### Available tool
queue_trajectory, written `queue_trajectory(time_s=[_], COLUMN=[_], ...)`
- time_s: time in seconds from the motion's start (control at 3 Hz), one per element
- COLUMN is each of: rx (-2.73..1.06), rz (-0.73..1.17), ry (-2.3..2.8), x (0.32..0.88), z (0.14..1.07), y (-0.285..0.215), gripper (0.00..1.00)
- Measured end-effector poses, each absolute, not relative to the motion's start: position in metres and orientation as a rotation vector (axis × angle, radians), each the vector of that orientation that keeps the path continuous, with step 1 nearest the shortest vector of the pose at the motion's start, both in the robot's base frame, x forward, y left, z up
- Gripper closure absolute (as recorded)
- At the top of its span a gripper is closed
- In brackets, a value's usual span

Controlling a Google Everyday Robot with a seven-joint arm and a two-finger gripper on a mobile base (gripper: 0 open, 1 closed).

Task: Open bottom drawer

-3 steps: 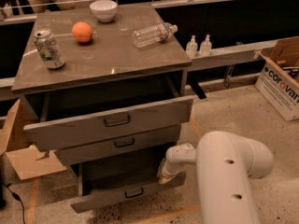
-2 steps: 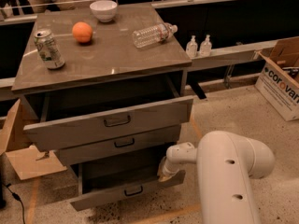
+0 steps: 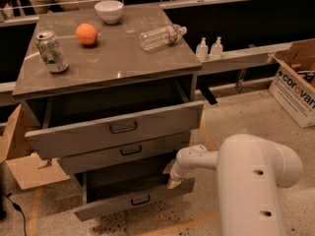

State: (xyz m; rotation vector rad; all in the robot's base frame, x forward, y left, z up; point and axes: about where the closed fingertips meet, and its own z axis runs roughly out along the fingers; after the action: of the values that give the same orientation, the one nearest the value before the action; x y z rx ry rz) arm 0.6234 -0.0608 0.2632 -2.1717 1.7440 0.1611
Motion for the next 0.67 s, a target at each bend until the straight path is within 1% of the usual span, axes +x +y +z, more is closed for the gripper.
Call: queue_trajectory(time_s=[0.67], rx=[-2.114], rz=[0.113], ry=[1.734], x=[0.6369], z=[0.2713], y=[-0.0533], gripper=[0.78])
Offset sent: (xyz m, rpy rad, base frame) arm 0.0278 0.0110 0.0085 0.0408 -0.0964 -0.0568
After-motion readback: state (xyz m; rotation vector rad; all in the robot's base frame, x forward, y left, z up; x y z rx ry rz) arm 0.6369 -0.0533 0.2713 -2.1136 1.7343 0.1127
